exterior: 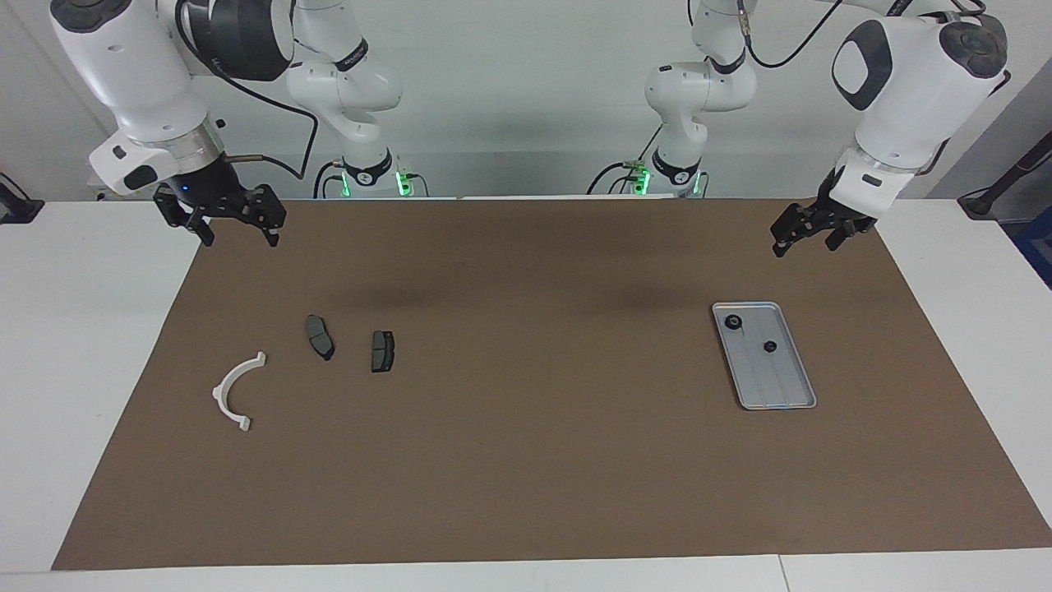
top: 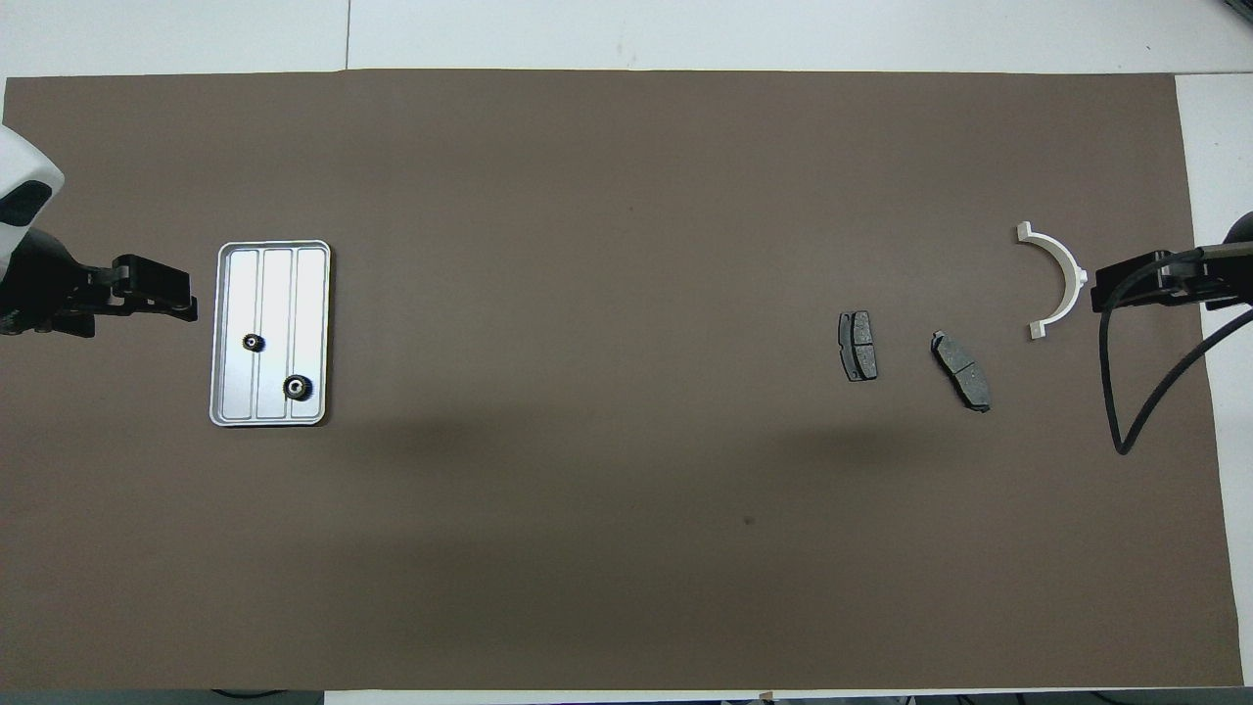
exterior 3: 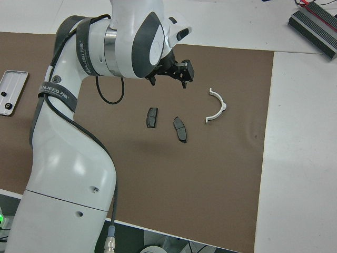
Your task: Place bearing gear from tray to pile
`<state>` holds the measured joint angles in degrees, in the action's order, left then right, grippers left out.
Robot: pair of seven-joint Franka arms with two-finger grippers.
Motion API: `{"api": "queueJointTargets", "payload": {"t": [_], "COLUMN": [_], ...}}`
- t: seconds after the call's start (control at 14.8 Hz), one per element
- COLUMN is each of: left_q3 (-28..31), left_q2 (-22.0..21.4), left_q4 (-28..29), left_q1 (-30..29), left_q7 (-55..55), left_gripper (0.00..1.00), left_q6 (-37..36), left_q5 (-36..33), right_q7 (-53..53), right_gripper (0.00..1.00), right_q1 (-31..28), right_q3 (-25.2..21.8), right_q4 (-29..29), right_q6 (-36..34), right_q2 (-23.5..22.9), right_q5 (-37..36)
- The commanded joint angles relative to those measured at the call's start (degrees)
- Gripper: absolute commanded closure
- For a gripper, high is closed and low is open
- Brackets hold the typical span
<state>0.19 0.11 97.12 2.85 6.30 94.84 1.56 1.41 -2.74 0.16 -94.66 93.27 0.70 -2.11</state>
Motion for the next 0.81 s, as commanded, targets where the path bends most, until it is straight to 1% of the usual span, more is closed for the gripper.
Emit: {"api": "queueJointTargets", "payload": {"t": [0.0, 0.2, 0.47, 0.74], "left_q3": [-0.8, -0.5, -0.1, -0.4], "left_q2": [-0.1, 0.2, 0.2, -2.0], "left_q4": [-0.3, -0.3, -0.3, 1.7], "left_q1": [-0.6, -0.6, -0.7, -1.4], "left_q7": [-0.2, -0.1, 0.0, -0.1], "left_gripper": [0.00, 0.00, 0.00, 0.00], "left_q6": [-0.2, -1.1, 0.0, 1.1], "left_q5": [-0.2, -0.1, -0.1, -0.2], "right_q7": [-0.8, -0.7, -0.6, -0.4], "right_gripper": [0.00, 0.00, 0.00, 0.00], "right_q1": [-0.9, -0.9, -0.9, -0.9], "right_q3": [0.7, 0.7, 0.7, 0.7], "right_q4": [-2.0, -2.0, -2.0, -2.0], "right_q6": [1.7, 1.7, 1.7, 1.7], "right_q2": [1.4, 1.4, 1.4, 1.4], "right_q5": [-0.5, -0.5, -0.5, -0.5]}}
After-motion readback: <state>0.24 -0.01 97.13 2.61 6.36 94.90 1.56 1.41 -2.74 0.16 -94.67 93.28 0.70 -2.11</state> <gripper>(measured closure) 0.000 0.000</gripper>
